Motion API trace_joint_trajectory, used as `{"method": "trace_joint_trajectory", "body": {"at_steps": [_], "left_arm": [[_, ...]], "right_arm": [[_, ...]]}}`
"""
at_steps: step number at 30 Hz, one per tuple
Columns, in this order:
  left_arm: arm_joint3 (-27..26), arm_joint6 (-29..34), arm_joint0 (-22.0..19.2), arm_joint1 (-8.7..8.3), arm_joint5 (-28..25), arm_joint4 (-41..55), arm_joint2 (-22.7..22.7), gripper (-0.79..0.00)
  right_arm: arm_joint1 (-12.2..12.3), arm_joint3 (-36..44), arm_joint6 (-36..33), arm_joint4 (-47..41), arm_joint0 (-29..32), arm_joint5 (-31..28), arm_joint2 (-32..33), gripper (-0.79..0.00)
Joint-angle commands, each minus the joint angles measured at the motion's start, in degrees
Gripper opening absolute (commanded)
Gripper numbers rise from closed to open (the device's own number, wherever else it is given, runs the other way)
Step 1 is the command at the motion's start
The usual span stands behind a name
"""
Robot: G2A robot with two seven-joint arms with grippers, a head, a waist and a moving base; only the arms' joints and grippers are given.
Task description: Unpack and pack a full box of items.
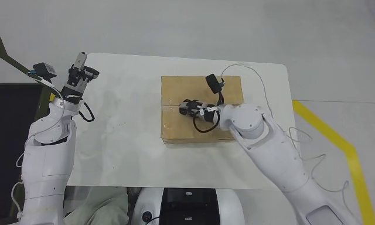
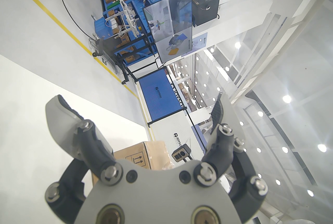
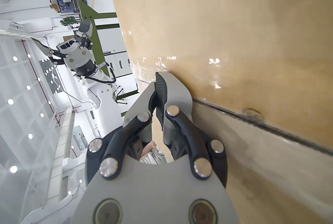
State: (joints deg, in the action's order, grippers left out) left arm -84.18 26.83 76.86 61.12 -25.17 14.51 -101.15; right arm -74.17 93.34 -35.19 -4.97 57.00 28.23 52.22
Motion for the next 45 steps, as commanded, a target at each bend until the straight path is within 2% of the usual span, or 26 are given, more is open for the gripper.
{"method": "trace_joint_trajectory", "body": {"at_steps": [1,24,45], "left_arm": [[0.00,0.00,0.00,0.00,0.00,0.00,0.00,0.000],[0.00,0.00,0.00,0.00,0.00,0.00,0.00,0.000],[0.00,0.00,0.00,0.00,0.00,0.00,0.00,0.000]], "right_arm": [[0.35,0.53,0.33,-0.08,1.19,0.08,1.56,-0.785],[3.17,6.84,4.12,-1.17,13.52,-0.08,14.85,-0.785],[4.60,9.65,7.17,-4.72,20.92,-2.28,24.59,-0.785]]}}
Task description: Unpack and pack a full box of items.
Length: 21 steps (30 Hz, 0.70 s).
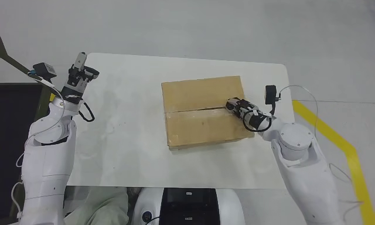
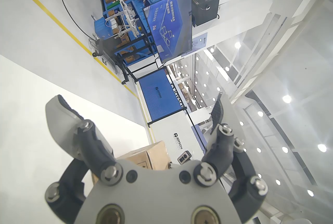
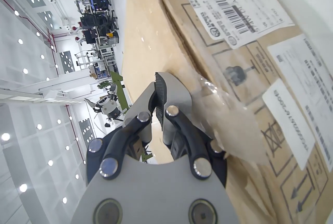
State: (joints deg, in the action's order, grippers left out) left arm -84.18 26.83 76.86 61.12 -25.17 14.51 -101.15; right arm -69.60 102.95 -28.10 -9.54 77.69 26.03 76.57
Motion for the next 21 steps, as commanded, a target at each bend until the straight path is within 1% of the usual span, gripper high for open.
{"method": "trace_joint_trajectory", "body": {"at_steps": [1,5,8,14,21], "left_arm": [[0.00,0.00,0.00,0.00,0.00,0.00,0.00,0.000],[0.00,0.00,0.00,0.00,0.00,0.00,0.00,0.000],[0.00,0.00,0.00,0.00,0.00,0.00,0.00,0.000],[0.00,0.00,0.00,0.00,0.00,0.00,0.00,0.000],[0.00,0.00,0.00,0.00,0.00,0.00,0.00,0.000]], "right_arm": [[0.08,0.29,0.17,-0.23,0.57,-0.34,0.53,-0.785],[0.25,1.64,0.73,-0.31,2.03,-1.27,1.38,-0.785],[0.36,2.63,-0.31,0.71,2.46,-1.54,0.38,-0.785],[0.36,2.97,-1.25,2.57,1.57,-0.47,-2.22,-0.785],[0.59,4.01,-2.35,6.32,0.69,2.52,-4.50,-0.785]]}}
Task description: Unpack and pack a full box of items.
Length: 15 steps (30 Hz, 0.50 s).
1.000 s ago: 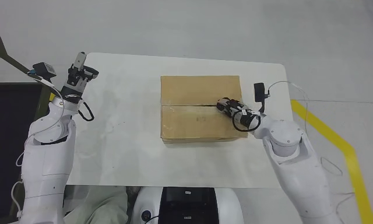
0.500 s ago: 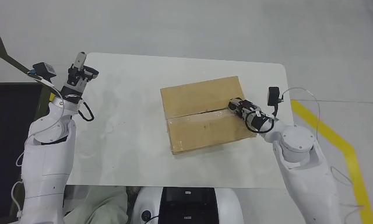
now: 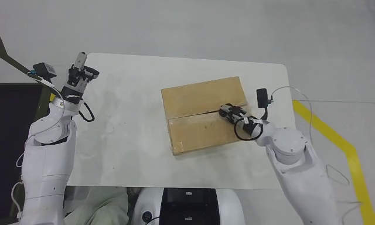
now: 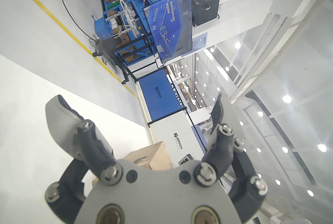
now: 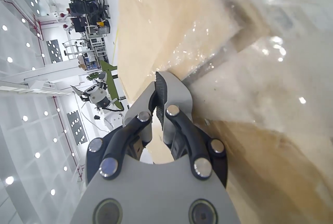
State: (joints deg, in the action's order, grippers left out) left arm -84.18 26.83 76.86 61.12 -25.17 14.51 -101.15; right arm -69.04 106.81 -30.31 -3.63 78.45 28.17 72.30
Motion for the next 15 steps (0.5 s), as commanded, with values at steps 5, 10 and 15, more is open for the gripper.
{"method": "trace_joint_trajectory", "body": {"at_steps": [5,10,15], "left_arm": [[0.00,0.00,0.00,0.00,0.00,0.00,0.00,0.000],[0.00,0.00,0.00,0.00,0.00,0.00,0.00,0.000],[0.00,0.00,0.00,0.00,0.00,0.00,0.00,0.000]], "right_arm": [[0.25,2.26,-0.35,2.77,0.20,1.91,-1.04,-0.785],[0.67,4.16,-1.51,5.87,0.89,3.91,-1.49,-0.785],[0.95,4.80,-1.73,6.96,1.10,6.21,-0.81,-0.785]]}}
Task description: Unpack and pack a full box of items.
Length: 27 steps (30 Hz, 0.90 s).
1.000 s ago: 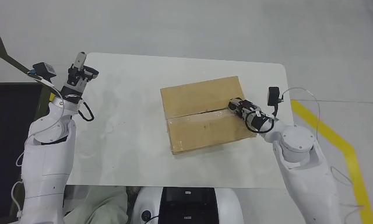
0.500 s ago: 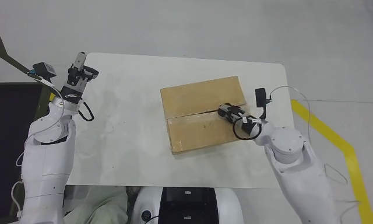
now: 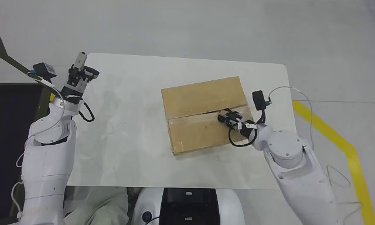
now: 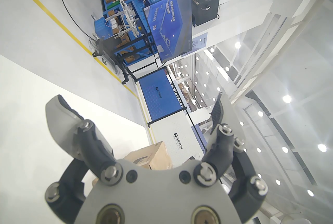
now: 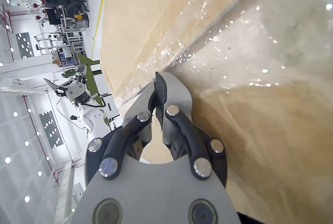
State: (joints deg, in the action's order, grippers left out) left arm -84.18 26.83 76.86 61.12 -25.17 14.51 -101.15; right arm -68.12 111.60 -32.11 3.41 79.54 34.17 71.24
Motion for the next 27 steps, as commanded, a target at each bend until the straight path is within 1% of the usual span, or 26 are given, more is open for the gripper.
{"method": "trace_joint_trajectory", "body": {"at_steps": [1,15,27], "left_arm": [[0.00,0.00,0.00,0.00,0.00,0.00,0.00,0.000],[0.00,0.00,0.00,0.00,0.00,0.00,0.00,0.000],[0.00,0.00,0.00,0.00,0.00,0.00,0.00,0.000]], "right_arm": [[0.07,0.00,0.12,-0.21,0.02,0.48,0.54,-0.785],[0.61,-0.40,1.38,-1.86,0.01,3.94,5.43,-0.785],[1.13,0.30,2.68,-3.75,2.01,4.42,10.01,-0.785]]}}
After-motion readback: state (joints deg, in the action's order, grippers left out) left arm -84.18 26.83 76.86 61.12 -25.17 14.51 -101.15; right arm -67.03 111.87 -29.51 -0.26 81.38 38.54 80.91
